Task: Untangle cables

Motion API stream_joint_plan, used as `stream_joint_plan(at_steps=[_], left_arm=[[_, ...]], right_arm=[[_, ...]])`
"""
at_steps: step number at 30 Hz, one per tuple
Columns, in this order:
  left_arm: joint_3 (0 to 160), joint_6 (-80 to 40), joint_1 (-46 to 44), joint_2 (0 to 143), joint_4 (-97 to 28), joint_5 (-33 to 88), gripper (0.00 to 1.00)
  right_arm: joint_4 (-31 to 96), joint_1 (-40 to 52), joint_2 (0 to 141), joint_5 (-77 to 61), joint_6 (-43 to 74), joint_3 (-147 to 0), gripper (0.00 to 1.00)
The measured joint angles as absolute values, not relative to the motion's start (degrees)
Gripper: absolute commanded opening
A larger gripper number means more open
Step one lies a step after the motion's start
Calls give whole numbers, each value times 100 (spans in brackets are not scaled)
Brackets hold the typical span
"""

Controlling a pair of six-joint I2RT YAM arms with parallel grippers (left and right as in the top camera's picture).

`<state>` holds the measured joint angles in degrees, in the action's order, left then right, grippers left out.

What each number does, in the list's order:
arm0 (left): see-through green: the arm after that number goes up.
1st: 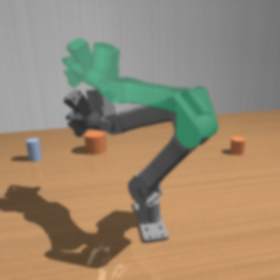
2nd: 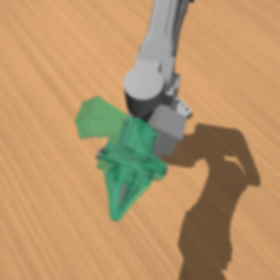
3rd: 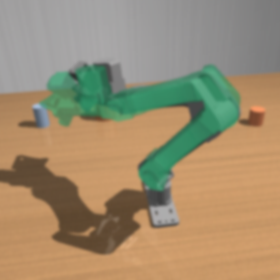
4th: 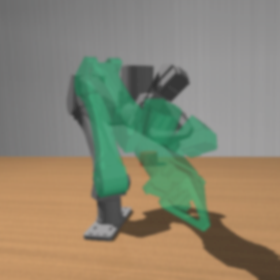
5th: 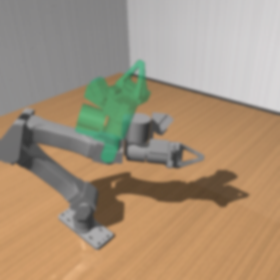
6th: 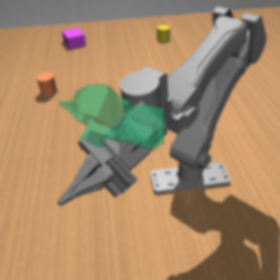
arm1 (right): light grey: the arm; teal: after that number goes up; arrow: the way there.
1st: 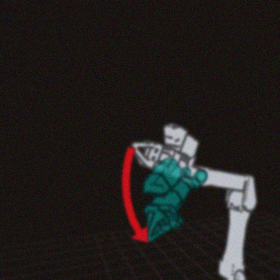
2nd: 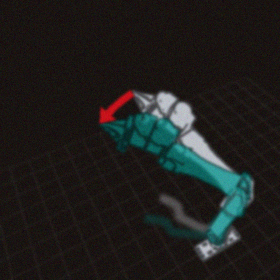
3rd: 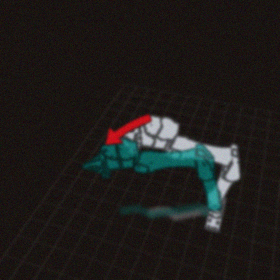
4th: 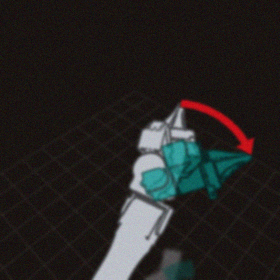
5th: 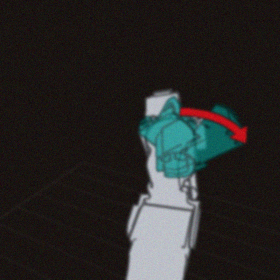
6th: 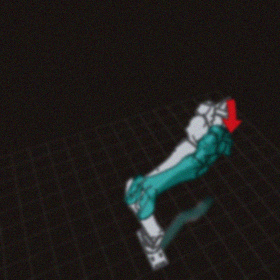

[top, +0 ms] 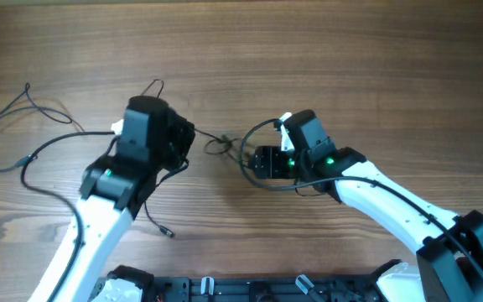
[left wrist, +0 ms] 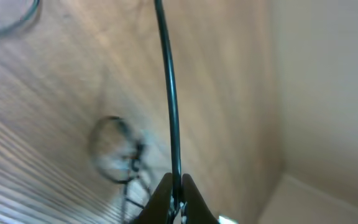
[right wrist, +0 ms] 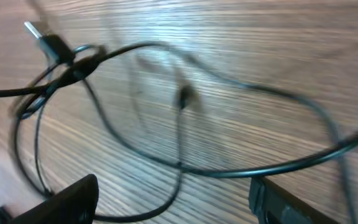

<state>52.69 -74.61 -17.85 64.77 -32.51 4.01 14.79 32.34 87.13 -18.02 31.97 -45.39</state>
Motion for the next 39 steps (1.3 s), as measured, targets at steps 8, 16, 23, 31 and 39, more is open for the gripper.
stream_joint_plan(at_steps=[8,16,23,31,39], left_arm=[[5269,-7419,-1785,6158,-3258,401,4],[5266,-7422,-1785,6158,-3192,419,4],[5266,-7424,-1785,6158,-3186,482,4],[5271,-7422,-1525,6121,-3083,580,4],[5592,-7225,-471,5433,-3041,626,4]], right_arm=[[292,3798,8713,-2038,2939,-4539,79],[86,4368,8713,-2126,2427,-4539,70],[117,4372,8713,-1444,2283,-4536,4],[1813,3898,8711,-768,2749,-4556,4],[2919,2167,8711,-32,2956,-4547,4]])
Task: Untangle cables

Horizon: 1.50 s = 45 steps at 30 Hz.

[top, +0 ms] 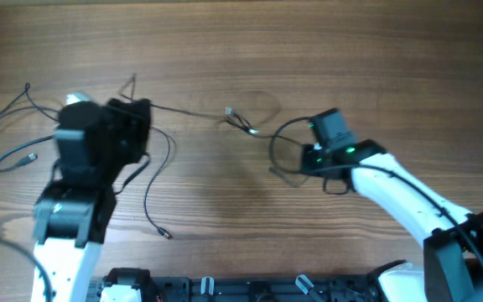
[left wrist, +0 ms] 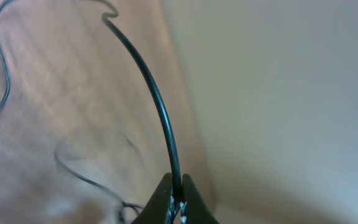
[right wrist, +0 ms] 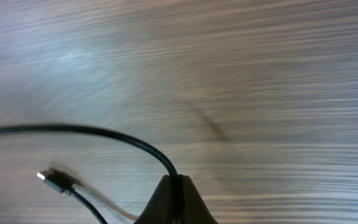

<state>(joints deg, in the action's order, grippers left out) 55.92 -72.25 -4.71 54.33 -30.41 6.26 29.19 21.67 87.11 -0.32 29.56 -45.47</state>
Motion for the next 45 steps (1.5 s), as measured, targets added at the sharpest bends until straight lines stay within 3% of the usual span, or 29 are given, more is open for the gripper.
stream_joint_plan(at_steps=[9,11,15,24,28,33,35,38,39,45], left_arm=[[5645,-7170,504,4816,-3041,596,4],[5645,-7161,587,4803,-3037,604,4],[5645,-7153,617,4805,-3000,742,4],[5645,-6917,617,5140,-2764,1688,4],[5645,-6637,617,5428,-2342,2429,4],[5645,-6495,617,5638,-1916,3157,4],[5645,-6449,617,5649,-1828,3400,4],[5645,-6272,617,5647,-1796,3747,4],[5645,-6217,617,5647,-1796,3824,4],[5645,-5975,591,5647,-1789,4263,4]], right_arm=[[3107,526,8711,-283,3070,-4547,4],[3260,281,8711,-344,3140,-4547,47],[3334,-237,8711,-471,3072,-4547,100],[2327,-224,8711,-3120,1671,-4541,100],[1413,196,8709,-4501,1356,-4543,100],[871,1041,8709,-5096,1229,-4543,100],[679,1494,8709,-5013,1299,-4543,83],[373,1879,8709,-4587,2045,-4539,49],[242,1938,8709,-4488,2324,-4536,48],[-471,2383,8707,-4160,3865,-4536,76]])
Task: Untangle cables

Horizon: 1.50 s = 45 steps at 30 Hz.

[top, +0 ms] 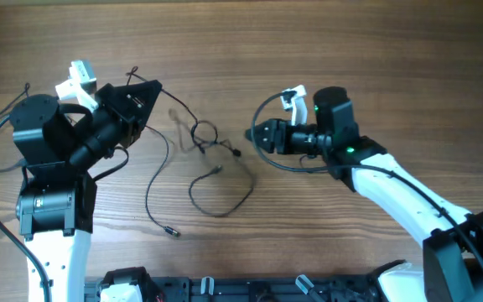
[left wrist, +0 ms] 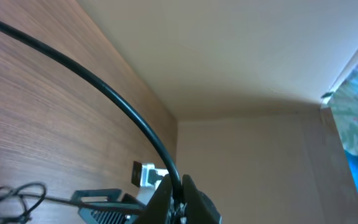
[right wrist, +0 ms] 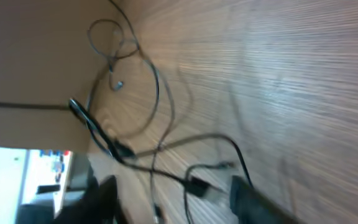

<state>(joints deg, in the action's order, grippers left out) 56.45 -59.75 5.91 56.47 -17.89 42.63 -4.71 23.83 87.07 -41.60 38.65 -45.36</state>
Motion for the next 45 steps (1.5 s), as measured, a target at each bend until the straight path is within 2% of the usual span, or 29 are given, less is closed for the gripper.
stream_joint_plan(at_steps=[3,4,14,21,26,27,29,31,37,42,45], left_arm=[[5645,-5913,458,5647,-1778,4309,4],[5645,-5900,410,5647,-1772,4318,4],[5645,-5894,305,5647,-1772,4320,4],[5645,-5896,137,5647,-1772,4320,4],[5645,-5896,78,5647,-1769,4318,4],[5645,-5896,78,5647,-1772,4318,4],[5645,-5896,78,5647,-1772,4320,4],[5645,-5896,78,5647,-1772,4322,4],[5645,-5894,80,5647,-1769,4274,4],[5645,-5894,416,5647,-1769,4189,4],[5645,-5894,836,5647,-1774,4167,4]], right_arm=[[-626,2722,8707,-4045,3990,-4536,91],[-613,2801,8707,-3997,3892,-4536,93],[-346,3109,8707,-3684,1885,-4536,96],[-349,3111,8707,-3649,989,-4536,75],[-373,3330,8709,-3638,801,-4536,71],[-384,3402,8711,-3636,755,-4536,65],[-438,3454,8722,-3629,711,-4536,31],[-567,3457,8779,-3603,668,-4536,4],[-185,3420,8855,-3590,788,-4541,4],[1474,2851,8726,-3369,875,-4543,4],[2279,2248,8359,-2729,965,-4539,4]])
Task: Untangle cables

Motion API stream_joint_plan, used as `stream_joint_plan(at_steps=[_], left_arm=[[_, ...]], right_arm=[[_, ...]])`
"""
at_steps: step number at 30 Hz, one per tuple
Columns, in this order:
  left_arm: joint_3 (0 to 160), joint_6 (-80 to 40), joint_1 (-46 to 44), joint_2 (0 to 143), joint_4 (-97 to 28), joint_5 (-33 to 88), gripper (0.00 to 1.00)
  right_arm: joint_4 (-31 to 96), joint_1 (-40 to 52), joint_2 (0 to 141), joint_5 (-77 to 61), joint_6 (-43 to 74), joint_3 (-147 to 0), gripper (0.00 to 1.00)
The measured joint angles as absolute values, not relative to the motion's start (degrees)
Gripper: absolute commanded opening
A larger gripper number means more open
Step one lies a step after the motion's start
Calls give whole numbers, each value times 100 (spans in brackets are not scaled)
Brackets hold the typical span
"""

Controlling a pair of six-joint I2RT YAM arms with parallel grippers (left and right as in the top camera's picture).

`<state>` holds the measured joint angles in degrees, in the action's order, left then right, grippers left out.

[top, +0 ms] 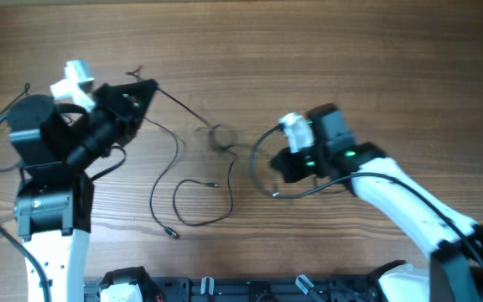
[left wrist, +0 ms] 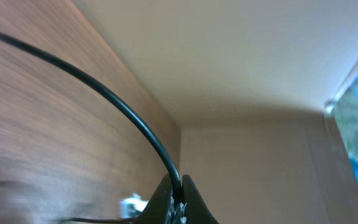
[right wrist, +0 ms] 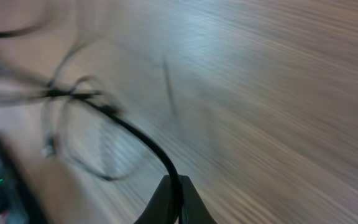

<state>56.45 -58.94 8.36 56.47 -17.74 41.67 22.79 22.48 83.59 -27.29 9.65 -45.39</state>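
Thin black cables lie across the wooden table (top: 350, 50). My left gripper (top: 145, 85), raised at the left, is shut on a black cable (left wrist: 114, 102); its fingertips (left wrist: 166, 186) pinch the cable. From it that cable runs right to a small blurred knot (top: 220, 136) at the table's middle. My right gripper (top: 280, 166) is shut on another black cable (right wrist: 135, 134), which loops around it (top: 257, 151). A loose strand (top: 193, 201) curls below the knot and ends in a plug (top: 172, 234).
More black cable trails off the far left behind the left arm. The arm bases (top: 208, 289) line the front edge. The right wrist view is blurred by motion.
My right gripper was open, pointing left near the knot; now it is shut on a cable, lower and a little to the right. The knot sits slightly further right. The left gripper holds its place.
Both grippers were close together at a central tangle, the left shut on a cable, the right open. Then the left held its cable further left and the right was shut on one. Later the right was open again; now it grips a cable, with the strands spread wider.
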Motion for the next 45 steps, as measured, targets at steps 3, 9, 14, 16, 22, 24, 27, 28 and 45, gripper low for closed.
stream_joint_plan(at_steps=[3,9,14,16,22,24,27,28,45], left_arm=[[5645,-5894,1229,5645,-1782,4187,4],[5645,-5894,1774,5564,-1791,4215,4],[5645,-5894,2182,5465,-1791,4235,4],[5645,-5894,2383,5439,-1796,4235,4],[5645,-5894,2873,5360,-1863,4233,4],[5645,-5896,3015,5330,-1975,4233,4],[5645,-5898,3135,5319,-2078,4237,4],[5645,-5900,3157,5319,-2075,4283,4],[5839,-5428,2014,6090,2517,3920,4]], right_arm=[[2781,1555,7913,-2027,1219,-4536,4],[3079,202,7609,-1426,1616,-4539,4],[3330,-731,7609,-1256,1820,-4536,4],[3404,-1087,7612,-1214,1863,-4536,4],[3540,-1911,7612,-1131,1949,-4536,4],[3564,-2115,7609,-1127,1992,-4536,21],[3564,-2265,7609,-1133,2060,-4536,100],[3573,-2283,7609,-1135,2064,-4536,100],[3817,-1706,7609,-1944,1747,-4536,100]])
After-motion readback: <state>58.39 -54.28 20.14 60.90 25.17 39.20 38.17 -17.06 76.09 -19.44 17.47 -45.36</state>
